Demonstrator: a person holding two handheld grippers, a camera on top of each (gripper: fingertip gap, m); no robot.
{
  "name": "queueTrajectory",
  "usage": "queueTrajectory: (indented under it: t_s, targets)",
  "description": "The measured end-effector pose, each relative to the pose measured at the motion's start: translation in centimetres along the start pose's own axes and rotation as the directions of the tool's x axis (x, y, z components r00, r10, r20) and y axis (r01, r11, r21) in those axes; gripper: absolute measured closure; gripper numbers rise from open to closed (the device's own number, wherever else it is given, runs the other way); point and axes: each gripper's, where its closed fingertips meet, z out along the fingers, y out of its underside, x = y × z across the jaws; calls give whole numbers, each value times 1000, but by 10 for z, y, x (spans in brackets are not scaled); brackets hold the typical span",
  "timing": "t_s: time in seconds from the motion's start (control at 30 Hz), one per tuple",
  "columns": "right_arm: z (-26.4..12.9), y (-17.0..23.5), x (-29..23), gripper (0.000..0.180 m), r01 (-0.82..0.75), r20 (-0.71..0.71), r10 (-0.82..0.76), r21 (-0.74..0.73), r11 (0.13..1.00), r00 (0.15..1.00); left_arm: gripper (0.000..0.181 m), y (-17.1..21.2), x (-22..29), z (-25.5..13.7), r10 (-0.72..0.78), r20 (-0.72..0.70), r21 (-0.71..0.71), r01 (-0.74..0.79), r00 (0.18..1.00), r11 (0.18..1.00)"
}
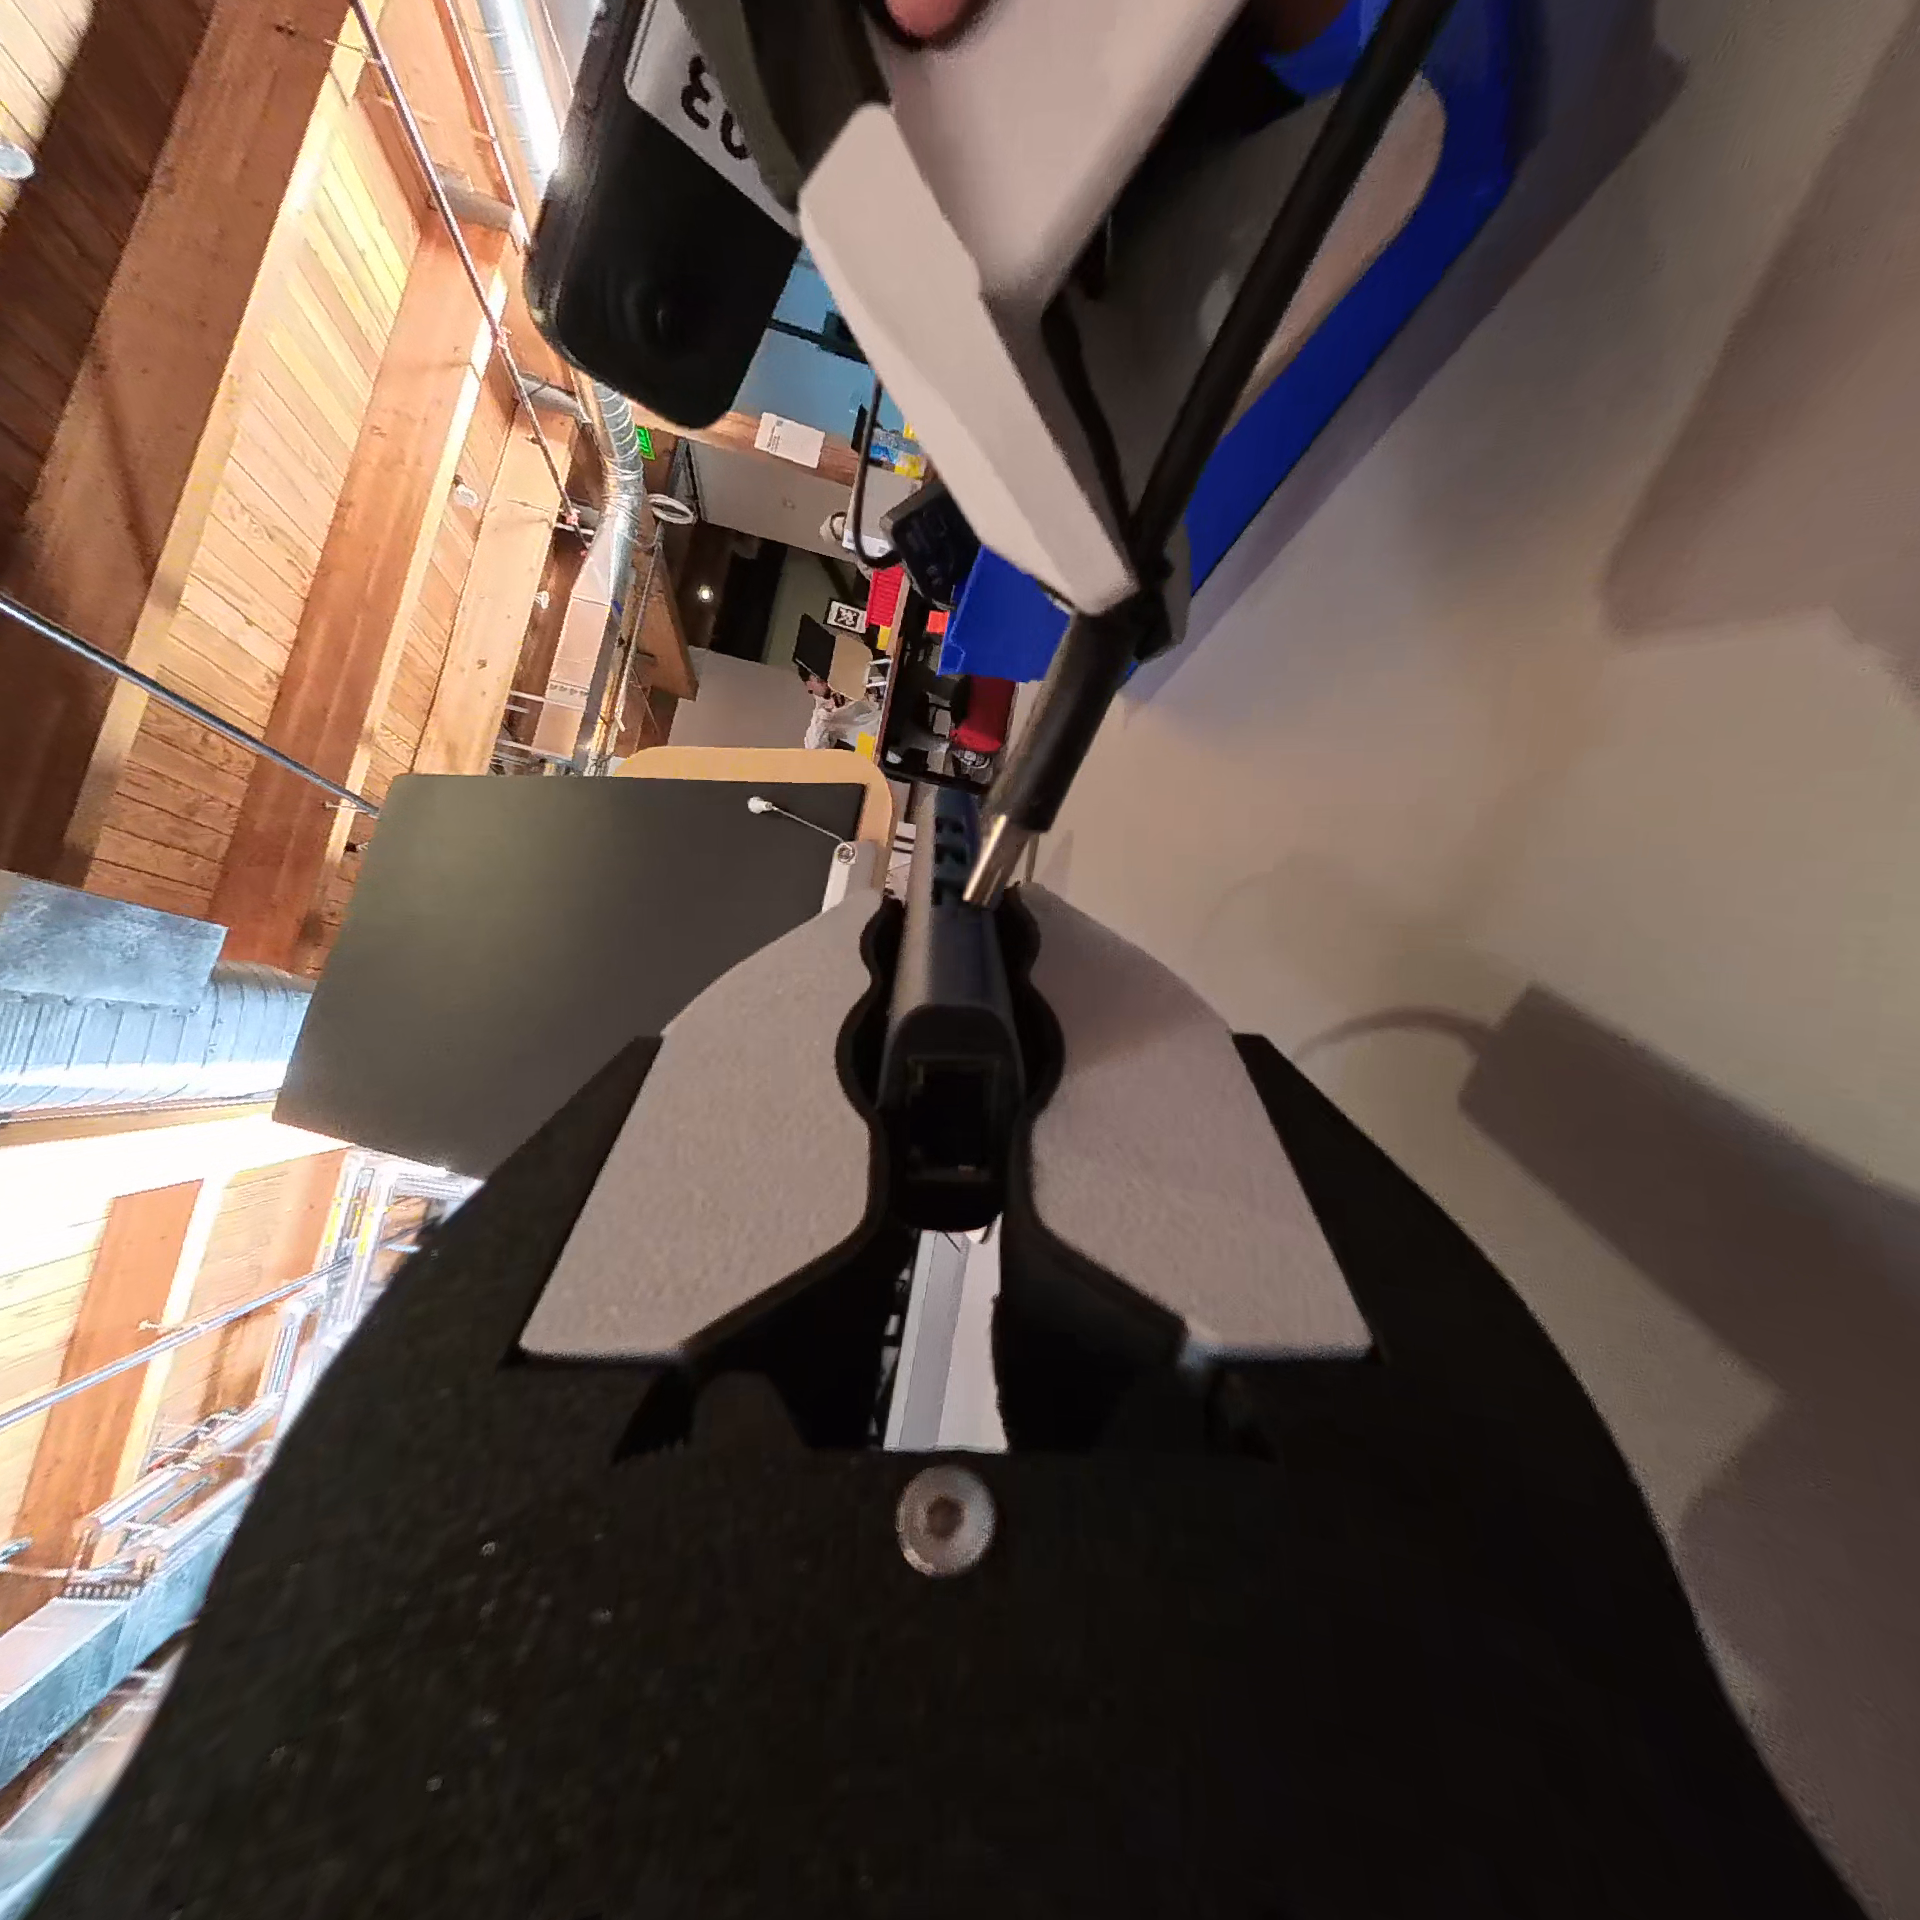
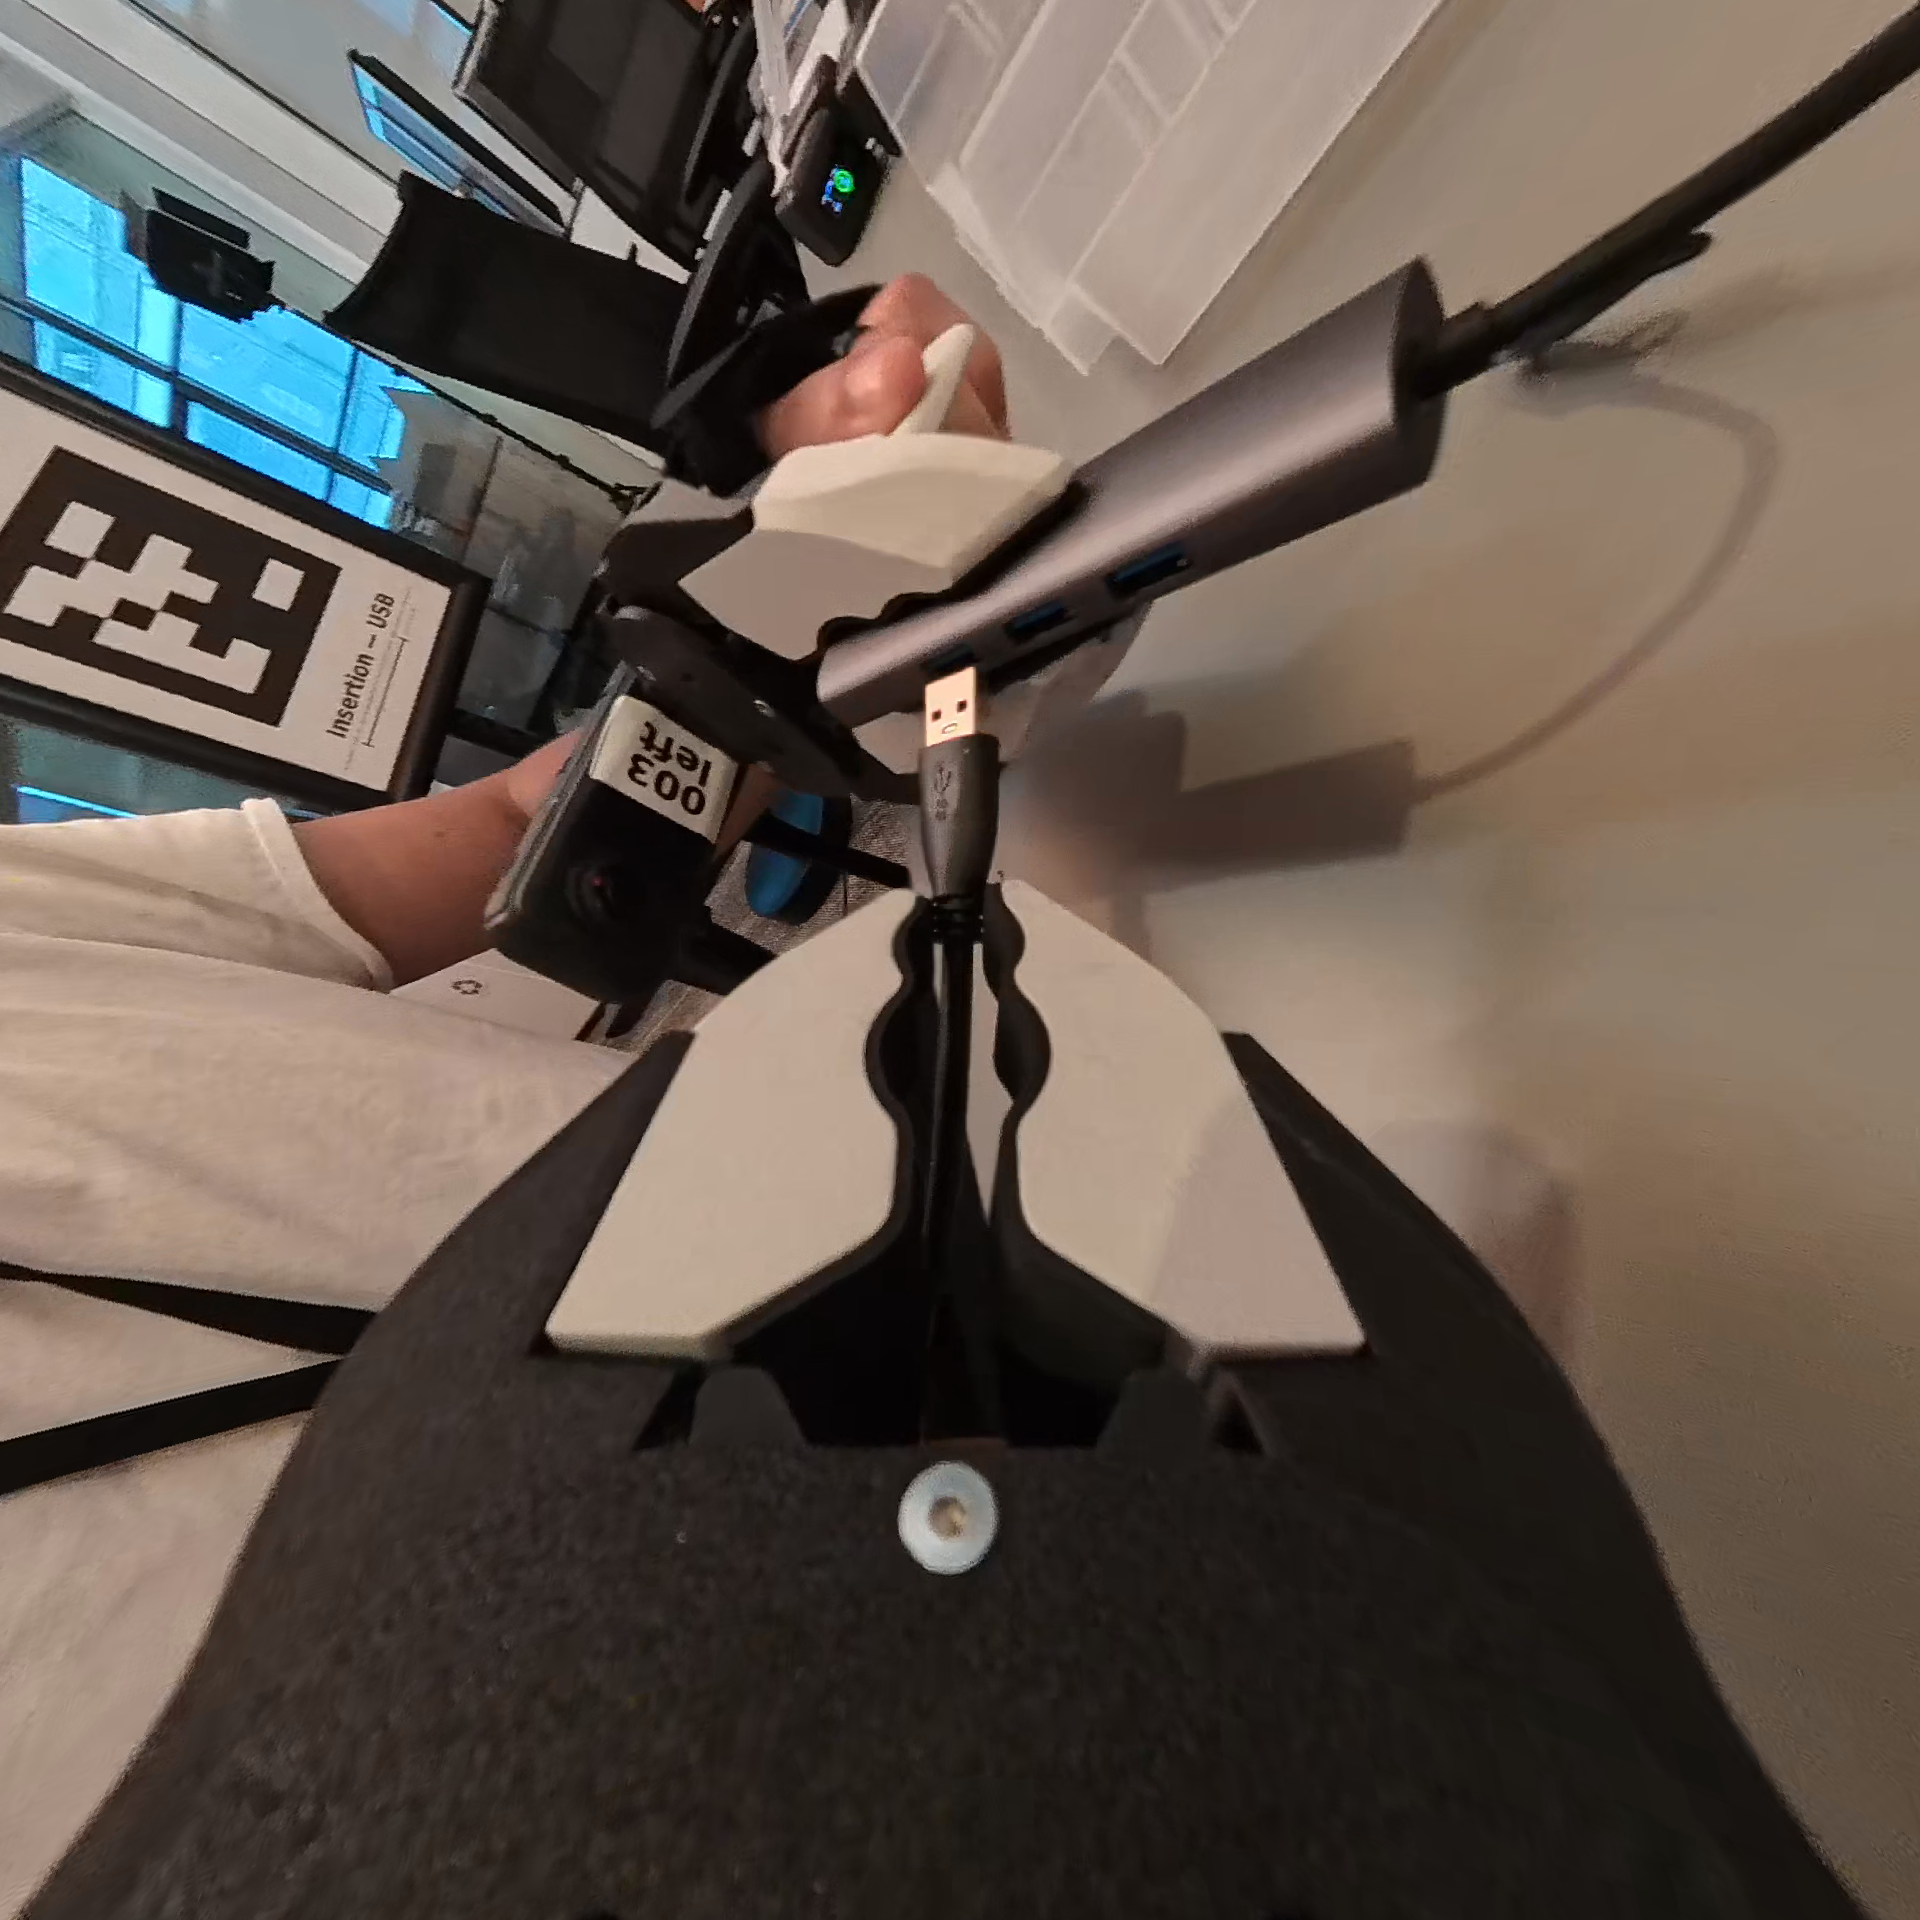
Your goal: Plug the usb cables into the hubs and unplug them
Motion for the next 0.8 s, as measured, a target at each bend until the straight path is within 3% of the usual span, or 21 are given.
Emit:
queueTrajectory:
  t_s: [0.8]
  targets:
    - [2,3,11,171,5,-81,-6,-16,1000,997,163,4,19,2,130,-39,-46,-132,991,990]
